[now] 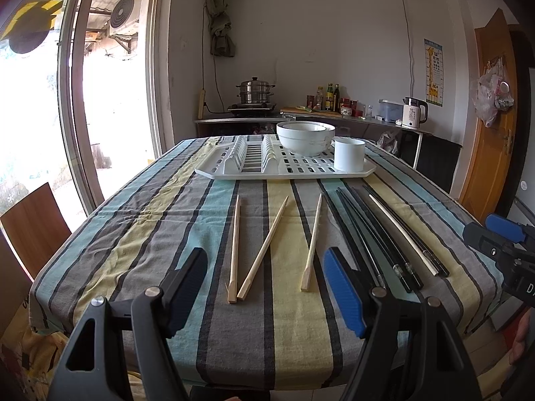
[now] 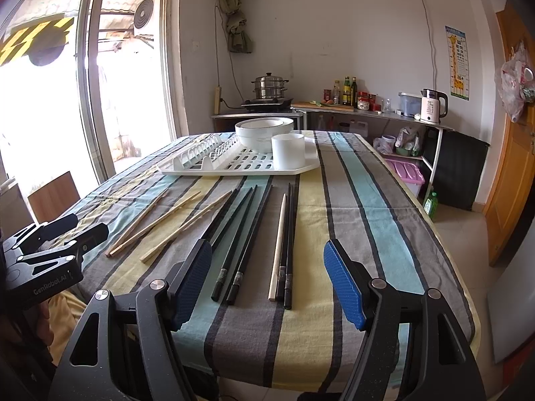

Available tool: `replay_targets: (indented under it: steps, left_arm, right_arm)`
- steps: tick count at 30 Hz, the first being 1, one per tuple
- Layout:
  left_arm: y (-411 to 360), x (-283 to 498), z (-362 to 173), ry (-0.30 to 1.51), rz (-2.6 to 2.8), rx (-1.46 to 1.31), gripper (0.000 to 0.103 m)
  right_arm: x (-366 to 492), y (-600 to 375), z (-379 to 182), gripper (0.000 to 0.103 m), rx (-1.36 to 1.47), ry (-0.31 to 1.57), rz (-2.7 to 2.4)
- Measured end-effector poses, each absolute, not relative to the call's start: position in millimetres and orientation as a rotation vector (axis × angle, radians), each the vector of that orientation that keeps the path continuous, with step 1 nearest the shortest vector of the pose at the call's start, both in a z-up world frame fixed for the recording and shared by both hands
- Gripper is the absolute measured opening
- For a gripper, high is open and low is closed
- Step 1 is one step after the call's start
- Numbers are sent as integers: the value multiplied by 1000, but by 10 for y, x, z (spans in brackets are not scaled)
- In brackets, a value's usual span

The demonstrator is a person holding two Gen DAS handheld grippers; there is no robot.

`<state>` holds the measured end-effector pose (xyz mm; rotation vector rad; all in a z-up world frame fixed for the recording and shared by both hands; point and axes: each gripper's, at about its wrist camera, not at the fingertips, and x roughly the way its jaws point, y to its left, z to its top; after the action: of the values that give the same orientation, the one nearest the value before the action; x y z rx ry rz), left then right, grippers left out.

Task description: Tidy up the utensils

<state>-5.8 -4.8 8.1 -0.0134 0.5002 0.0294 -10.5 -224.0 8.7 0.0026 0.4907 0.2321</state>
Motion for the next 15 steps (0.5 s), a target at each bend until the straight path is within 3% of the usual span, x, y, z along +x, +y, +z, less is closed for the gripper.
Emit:
replay_targets:
  steps: [15]
  left_arm:
    - [-58, -84, 99, 491, 24, -10, 74]
  right_arm:
    - [-106, -2222, 105, 70, 0, 489, 231]
